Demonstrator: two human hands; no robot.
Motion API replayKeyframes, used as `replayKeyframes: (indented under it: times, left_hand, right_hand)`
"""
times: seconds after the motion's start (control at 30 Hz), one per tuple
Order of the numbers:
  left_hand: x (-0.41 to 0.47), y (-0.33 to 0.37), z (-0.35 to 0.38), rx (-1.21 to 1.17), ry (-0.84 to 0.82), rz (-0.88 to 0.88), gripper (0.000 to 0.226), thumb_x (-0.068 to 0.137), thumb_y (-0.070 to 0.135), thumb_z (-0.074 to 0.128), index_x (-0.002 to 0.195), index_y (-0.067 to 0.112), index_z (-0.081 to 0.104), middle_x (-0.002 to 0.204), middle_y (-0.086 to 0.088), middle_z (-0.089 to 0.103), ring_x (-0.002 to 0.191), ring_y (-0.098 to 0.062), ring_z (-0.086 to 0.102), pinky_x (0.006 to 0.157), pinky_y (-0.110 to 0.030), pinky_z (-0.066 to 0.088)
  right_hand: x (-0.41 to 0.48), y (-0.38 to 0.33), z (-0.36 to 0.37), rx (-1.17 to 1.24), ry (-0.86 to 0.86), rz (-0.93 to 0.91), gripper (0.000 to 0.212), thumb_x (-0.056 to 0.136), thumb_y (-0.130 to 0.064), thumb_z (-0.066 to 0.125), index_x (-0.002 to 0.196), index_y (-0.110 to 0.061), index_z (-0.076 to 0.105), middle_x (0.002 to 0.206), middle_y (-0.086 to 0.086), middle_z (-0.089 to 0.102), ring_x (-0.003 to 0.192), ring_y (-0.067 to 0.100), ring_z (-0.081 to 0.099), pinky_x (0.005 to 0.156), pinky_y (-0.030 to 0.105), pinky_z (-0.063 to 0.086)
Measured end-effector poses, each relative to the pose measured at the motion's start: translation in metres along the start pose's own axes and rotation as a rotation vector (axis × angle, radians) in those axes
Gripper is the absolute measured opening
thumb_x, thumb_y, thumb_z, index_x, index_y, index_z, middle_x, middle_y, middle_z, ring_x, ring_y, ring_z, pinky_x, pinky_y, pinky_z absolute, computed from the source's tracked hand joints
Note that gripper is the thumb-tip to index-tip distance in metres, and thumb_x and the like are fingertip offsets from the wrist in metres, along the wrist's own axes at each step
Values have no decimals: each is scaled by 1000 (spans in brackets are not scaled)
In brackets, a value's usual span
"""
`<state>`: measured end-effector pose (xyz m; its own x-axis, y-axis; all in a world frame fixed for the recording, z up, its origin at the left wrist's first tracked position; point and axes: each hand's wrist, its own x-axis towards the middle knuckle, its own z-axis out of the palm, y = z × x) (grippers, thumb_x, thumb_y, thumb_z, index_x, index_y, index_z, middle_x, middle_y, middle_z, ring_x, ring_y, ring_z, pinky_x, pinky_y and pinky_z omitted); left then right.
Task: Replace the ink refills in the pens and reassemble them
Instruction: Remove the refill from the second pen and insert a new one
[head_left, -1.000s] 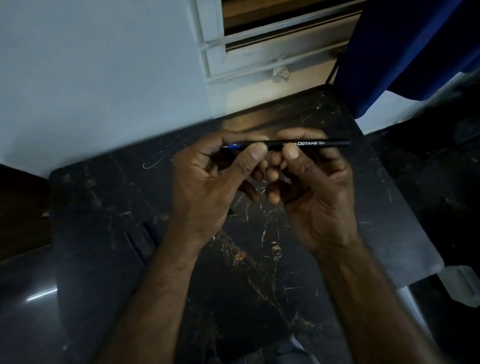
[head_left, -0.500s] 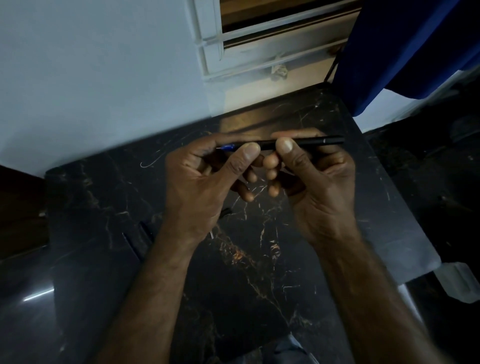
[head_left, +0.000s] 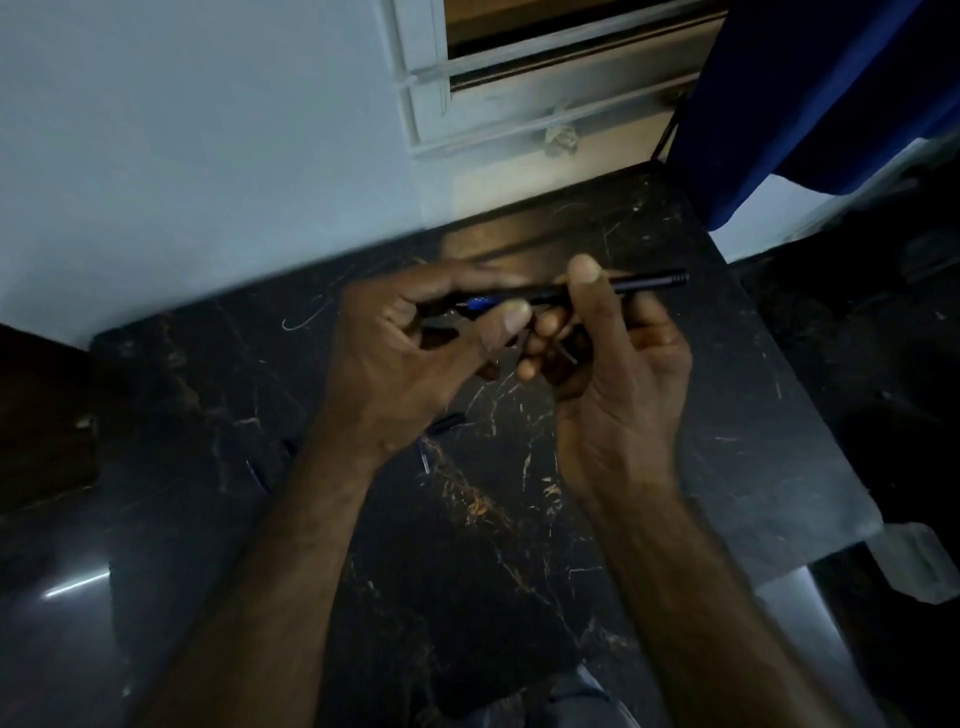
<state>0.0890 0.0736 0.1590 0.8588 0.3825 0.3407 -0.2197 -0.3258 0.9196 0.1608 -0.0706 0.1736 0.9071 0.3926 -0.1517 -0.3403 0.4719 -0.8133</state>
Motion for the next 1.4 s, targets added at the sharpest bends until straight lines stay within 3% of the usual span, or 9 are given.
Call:
replayKeyframes:
  times: [0.13,0.27,0.37,0.5,0.6,0.7,0.83,1.13,1.4]
  left_hand:
    - [-25,-72,-6,338,-101,-358,29,93,8,78,118,22,78,109,6,81,91,-3,76,79,-30,62]
    - [-59,-128,1,869,-368,-515,35,95,37,81,128,30,72,123,9,76,97,-12,71,81,-28,54]
    - [-75,-142,6,886,-379,-570,31,94,38,81,124,33,72,121,11,71,103,-11,69,77,-27,49]
    - [-81,-143,9,895,-343,-606,22,99,32,78,120,28,75,118,8,74,108,-15,72,89,-34,59]
    - [-74,-125,13,731,-261,-586,19,99,34,77,117,27,77,108,11,77,99,-13,75,85,-36,63]
    - [-55,-83,14,232,6,-516,15,95,28,81,109,31,79,100,11,80,92,-11,78,83,-36,66]
    - [-31,-16,12,-76,99,-250,19,100,30,77,118,23,78,106,1,82,93,-19,81,79,-31,66]
    - [-17,38,8,-120,64,-8,20,102,16,73,122,16,77,103,4,79,83,-17,76,69,-25,61]
    - [-14,49,17,-155,119,26,19,101,13,75,120,10,75,108,0,80,86,-15,78,72,-26,62]
  right_hand:
    - [2,6,-18,18,92,45,27,108,-20,55,85,-8,62,70,10,66,61,21,65,52,32,55]
    - [1,11,-28,-1,86,61,29,108,-21,55,83,-10,62,70,12,65,61,23,64,52,32,53]
    - [-2,12,-31,-11,98,65,27,109,-20,53,86,-10,63,70,11,66,61,23,65,51,32,53]
    - [-5,8,-34,-17,109,73,21,107,-21,54,96,-6,65,72,11,66,63,22,66,52,32,54]
    - [-6,2,-36,-71,76,20,23,107,-21,52,102,-3,65,79,14,68,69,24,67,54,33,56]
    - [-4,-10,-35,-160,29,-91,22,105,-19,51,107,0,62,85,15,69,74,25,68,56,33,57]
    - [-4,-31,-26,-261,6,-239,16,108,-15,49,104,-10,63,82,2,71,74,18,69,57,30,57]
    - [-9,-56,-4,-311,-105,-393,12,106,-15,50,107,-6,58,82,0,70,70,18,69,54,32,55]
    - [-18,-47,1,-119,-219,-245,6,103,-7,55,108,-4,56,82,3,70,69,20,69,52,34,55]
